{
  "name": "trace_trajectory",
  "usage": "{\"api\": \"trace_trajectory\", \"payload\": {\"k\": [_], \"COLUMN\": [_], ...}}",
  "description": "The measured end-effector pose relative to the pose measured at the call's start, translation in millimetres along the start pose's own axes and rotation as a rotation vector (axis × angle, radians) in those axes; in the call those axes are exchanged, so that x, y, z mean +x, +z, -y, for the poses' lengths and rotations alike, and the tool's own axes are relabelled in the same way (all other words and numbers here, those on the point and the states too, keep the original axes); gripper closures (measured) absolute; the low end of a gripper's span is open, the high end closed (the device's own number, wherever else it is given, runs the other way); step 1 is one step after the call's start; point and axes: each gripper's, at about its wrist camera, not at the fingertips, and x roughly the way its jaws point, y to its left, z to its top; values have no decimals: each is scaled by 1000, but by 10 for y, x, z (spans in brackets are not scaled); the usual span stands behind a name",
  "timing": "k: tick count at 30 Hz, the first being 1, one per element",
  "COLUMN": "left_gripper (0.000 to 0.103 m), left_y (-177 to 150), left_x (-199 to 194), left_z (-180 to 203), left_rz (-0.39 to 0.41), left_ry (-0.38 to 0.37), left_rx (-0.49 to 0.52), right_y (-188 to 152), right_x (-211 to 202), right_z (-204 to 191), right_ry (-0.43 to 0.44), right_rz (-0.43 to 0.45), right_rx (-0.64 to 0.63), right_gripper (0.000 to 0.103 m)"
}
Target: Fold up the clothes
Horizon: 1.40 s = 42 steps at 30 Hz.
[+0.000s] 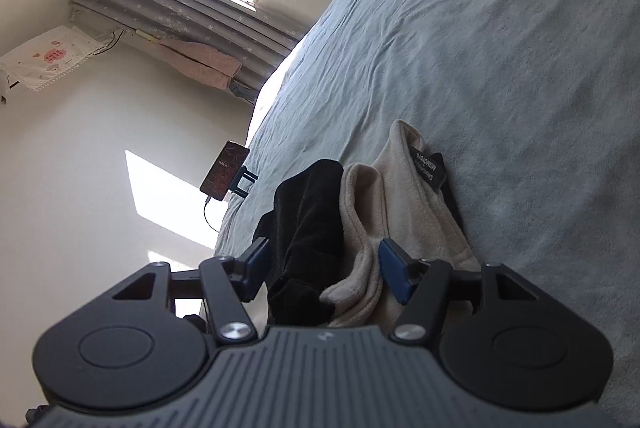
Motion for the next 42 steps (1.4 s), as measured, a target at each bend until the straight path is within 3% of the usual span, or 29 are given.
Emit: {"api": "trace_trajectory", "payload": {"k": [2, 3, 6, 12, 18, 21, 23, 25, 26, 31, 33, 39, 41, 42], "left_gripper": [69, 69, 69, 75, 75, 75, 76, 76, 76, 76, 76, 76, 76, 76], "left_y": [-6, -17, -23, 47, -14, -194, -305, -273, -244, -46, -44, -281, -353, -339], "left_x": [37, 56, 67, 64, 270, 413, 437, 405, 388, 212, 254, 414, 429, 434], "left_z": [-84, -108, -119, -7, 194, 268, 323, 338, 332, 242, 266, 328, 336, 324], "left_rz": [-9, -15, -8, 26, -24, -77, -62, -60, -59, 27, 20, -46, -46, -54], "left_ry": [23, 31, 35, 32, 28, 54, 74, 74, 69, 12, 1, -55, -56, -65], "left_rx": [-18, -22, -24, 20, 127, 222, 303, 311, 305, 191, 206, 271, 295, 286], "right_y": [-44, -73, -131, -21, 56, -3, -11, -17, -24, -55, -99, -324, -373, -385], "right_x": [27, 35, -19, -299, -86, 17, 8, -27, -56, -158, -139, 103, 223, 288], "right_z": [-89, -135, -291, -413, -126, 17, 29, -29, -73, -316, -408, -462, -389, -343], "right_ry": [-44, -70, -117, -115, -212, -280, -274, -274, -276, -290, -287, -248, -298, -345], "right_rz": [-3, 1, 47, 147, 90, 76, 84, 107, 129, 231, 251, 189, 141, 118], "right_rx": [-63, -99, -203, -267, -222, -244, -259, -297, -324, -489, -552, -720, -747, -767], "right_gripper": [66, 73, 79, 80, 80, 80, 80, 79, 70, 69, 69, 69, 71, 79]}}
